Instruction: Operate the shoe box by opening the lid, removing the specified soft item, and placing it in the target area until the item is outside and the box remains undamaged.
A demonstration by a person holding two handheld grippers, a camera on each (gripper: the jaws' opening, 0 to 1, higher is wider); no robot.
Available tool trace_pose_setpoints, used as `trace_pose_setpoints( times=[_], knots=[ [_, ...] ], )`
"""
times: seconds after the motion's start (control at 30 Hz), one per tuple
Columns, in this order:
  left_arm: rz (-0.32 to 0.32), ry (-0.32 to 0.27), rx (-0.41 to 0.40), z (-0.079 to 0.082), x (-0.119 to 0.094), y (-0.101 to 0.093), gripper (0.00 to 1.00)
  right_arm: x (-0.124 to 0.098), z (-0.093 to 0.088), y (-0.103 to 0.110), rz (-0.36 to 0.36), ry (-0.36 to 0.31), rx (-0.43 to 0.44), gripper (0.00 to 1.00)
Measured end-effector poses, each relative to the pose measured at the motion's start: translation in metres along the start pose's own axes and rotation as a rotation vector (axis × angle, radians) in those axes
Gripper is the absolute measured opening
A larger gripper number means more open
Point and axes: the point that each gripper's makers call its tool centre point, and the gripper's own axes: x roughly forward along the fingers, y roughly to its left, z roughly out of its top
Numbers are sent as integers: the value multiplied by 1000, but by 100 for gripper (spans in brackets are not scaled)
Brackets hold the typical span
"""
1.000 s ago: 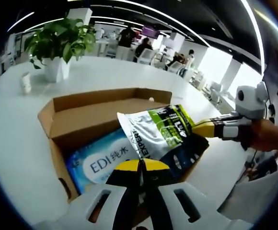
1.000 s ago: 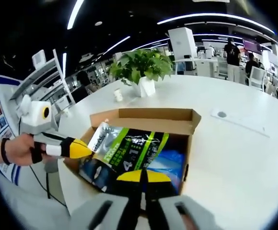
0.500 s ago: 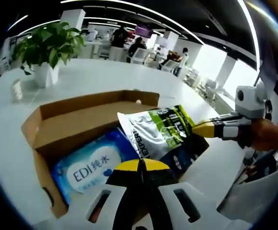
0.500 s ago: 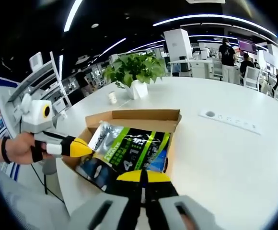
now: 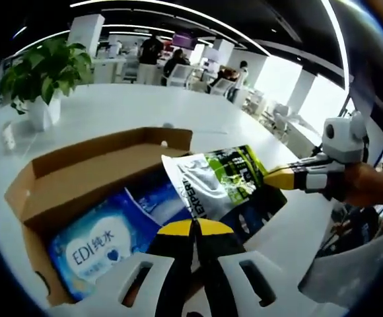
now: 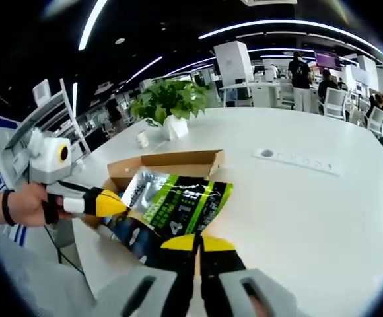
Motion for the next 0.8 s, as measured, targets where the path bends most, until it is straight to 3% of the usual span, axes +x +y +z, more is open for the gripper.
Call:
trace_pose_setpoints(
  times=[0.8],
  knots=[
    [-98,50,64,1,45,-62,0,-48,-23,-57,-88,-18,69,0]
  ],
)
